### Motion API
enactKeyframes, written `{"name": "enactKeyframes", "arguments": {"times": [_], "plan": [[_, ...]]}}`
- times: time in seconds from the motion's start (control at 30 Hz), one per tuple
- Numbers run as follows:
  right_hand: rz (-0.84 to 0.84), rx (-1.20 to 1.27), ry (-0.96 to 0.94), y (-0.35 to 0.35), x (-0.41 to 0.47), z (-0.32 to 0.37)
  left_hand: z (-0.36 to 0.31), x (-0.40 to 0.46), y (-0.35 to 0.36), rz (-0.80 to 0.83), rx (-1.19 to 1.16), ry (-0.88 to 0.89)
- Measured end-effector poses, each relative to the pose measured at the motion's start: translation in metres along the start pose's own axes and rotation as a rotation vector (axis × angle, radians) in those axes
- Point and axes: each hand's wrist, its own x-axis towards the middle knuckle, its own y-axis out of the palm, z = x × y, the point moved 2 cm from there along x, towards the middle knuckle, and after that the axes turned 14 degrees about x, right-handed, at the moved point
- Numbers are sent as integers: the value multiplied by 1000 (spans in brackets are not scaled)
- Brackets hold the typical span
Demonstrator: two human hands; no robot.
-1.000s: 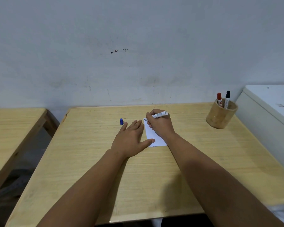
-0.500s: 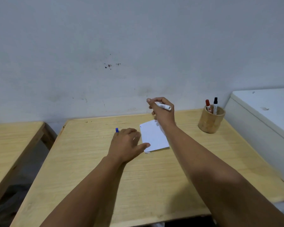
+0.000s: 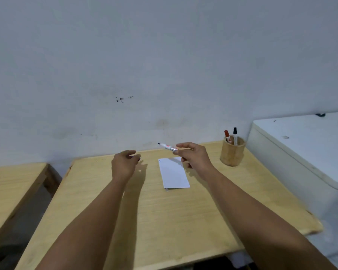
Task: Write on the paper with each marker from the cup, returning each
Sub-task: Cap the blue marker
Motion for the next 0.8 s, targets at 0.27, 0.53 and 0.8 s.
{"name": "enactKeyframes", "arguments": {"times": [0.27,0.53,0.8], "plan": [[74,-164,-211,2,-28,28,-77,-30,-7,151,-478,-57],[48,-155,-261,-20,-49,54,-117,-63,5,243,-394,59],[-34,-331,-341,-62,-52,88,-184,-67,43,240,-261,235]]}}
